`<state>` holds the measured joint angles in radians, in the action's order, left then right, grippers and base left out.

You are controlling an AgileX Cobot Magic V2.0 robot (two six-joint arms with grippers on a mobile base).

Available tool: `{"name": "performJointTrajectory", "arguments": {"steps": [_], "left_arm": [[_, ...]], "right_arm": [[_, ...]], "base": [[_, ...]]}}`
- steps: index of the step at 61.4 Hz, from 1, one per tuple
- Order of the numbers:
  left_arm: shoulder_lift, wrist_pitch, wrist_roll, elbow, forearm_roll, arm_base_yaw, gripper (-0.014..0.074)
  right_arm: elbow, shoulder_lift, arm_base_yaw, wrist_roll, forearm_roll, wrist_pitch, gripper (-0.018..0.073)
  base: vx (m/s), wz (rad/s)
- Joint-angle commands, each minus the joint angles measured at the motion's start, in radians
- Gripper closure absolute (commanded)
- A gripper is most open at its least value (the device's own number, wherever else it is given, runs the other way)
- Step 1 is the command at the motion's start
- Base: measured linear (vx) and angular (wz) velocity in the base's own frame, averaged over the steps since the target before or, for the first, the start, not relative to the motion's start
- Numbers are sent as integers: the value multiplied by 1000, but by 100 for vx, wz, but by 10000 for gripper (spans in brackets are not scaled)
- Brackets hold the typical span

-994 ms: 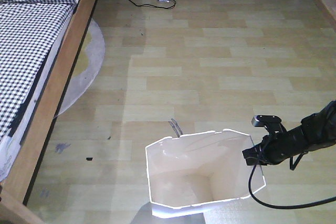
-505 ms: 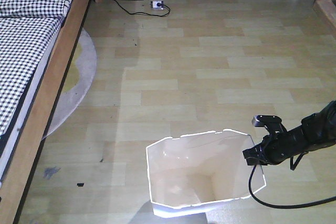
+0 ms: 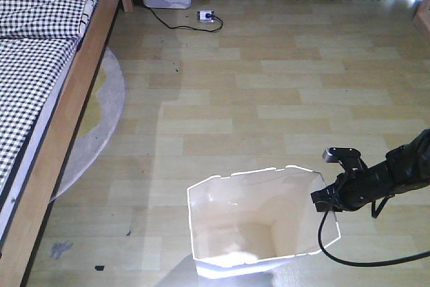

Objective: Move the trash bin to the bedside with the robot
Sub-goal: 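Keep gripping the bin while driving forward to the bedside by the curtains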

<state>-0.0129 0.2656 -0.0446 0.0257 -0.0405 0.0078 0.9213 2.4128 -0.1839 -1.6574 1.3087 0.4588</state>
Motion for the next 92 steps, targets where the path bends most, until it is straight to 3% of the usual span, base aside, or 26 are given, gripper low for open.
{"name": "performJointTrajectory", "arguments": {"steps": [1, 92], "left_arm": [[-14, -67, -6, 19, -4, 0, 602], [-14, -67, -6, 19, -4, 0, 602]], "right_arm": [[9, -75, -5, 3, 35, 193, 566], [9, -75, -5, 3, 35, 193, 566]], "base": [[23, 8], [23, 2]]}}
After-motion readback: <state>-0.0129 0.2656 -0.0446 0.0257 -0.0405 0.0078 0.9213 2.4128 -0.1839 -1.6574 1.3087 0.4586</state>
